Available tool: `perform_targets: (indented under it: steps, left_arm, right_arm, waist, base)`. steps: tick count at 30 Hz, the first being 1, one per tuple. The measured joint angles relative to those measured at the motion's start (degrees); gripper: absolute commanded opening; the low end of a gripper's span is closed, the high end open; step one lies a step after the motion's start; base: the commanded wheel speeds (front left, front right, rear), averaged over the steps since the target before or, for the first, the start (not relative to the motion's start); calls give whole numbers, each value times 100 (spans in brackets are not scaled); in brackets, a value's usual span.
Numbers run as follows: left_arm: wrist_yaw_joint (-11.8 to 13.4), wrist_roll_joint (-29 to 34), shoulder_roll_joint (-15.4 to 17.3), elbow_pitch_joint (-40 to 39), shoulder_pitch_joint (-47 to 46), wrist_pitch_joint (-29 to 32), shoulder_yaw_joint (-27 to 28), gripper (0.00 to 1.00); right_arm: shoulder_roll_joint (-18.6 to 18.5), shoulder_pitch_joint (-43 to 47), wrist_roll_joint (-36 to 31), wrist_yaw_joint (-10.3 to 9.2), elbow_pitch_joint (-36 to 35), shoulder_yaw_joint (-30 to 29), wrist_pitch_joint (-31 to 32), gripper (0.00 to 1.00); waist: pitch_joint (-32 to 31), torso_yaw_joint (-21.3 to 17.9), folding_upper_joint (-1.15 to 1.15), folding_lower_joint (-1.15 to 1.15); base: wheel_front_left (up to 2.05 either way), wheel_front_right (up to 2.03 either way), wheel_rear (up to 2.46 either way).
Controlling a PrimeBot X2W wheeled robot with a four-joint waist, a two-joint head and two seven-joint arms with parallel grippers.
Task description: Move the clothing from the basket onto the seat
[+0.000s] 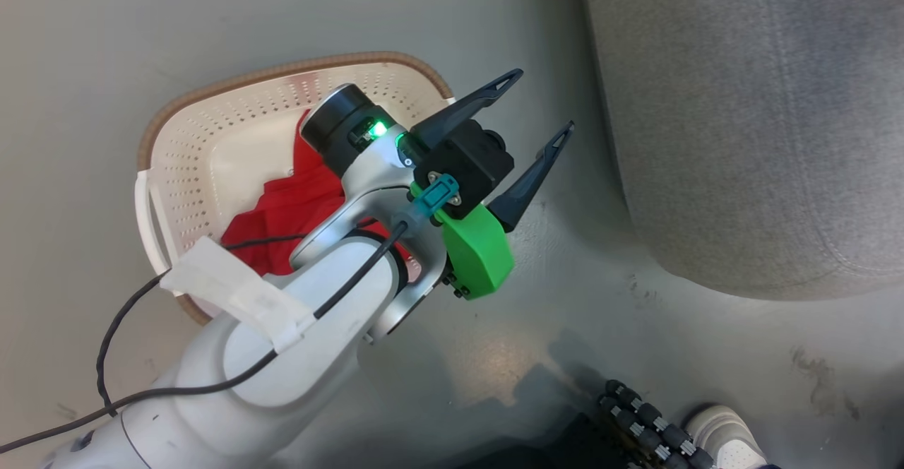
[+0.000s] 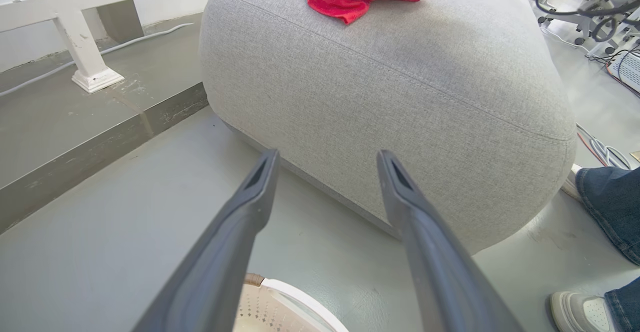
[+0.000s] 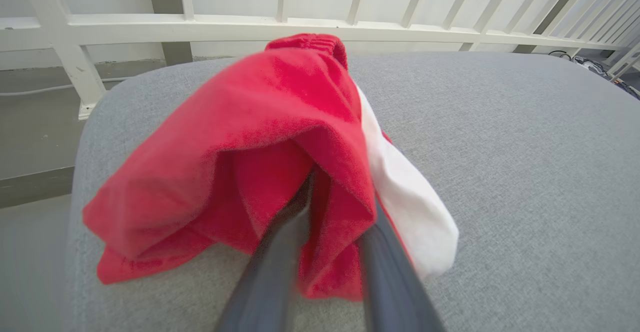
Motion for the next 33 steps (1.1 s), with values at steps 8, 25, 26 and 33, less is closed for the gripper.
perform_targets:
  steps: [8, 25, 26, 33]
  left_arm:
    - [0, -34, 126, 111, 2, -78, 160, 100]
    - [0, -304, 225, 347, 175, -486, 347, 100]
    - [0, -310, 225, 372, 199, -532, 363, 100]
    - [30, -404, 187, 492, 361, -844, 539, 100]
  right_arm:
    - [237, 143, -119, 261, 13, 282, -122, 100]
    - [313, 999, -181, 535, -438, 371, -177, 100]
    - [299, 1015, -181, 536, -553, 348, -177, 100]
    - [296, 1217, -179, 584, -1222, 216, -178, 100]
  waist:
    - [-158, -329, 0, 0]
    - [-798, -848, 0, -1]
    - [-856, -856, 0, -1]
    - [-1260, -786, 0, -1]
  base:
    - [0, 0, 0]
    - [0, 0, 0]
    - [0, 0, 0]
    - [0, 0, 0]
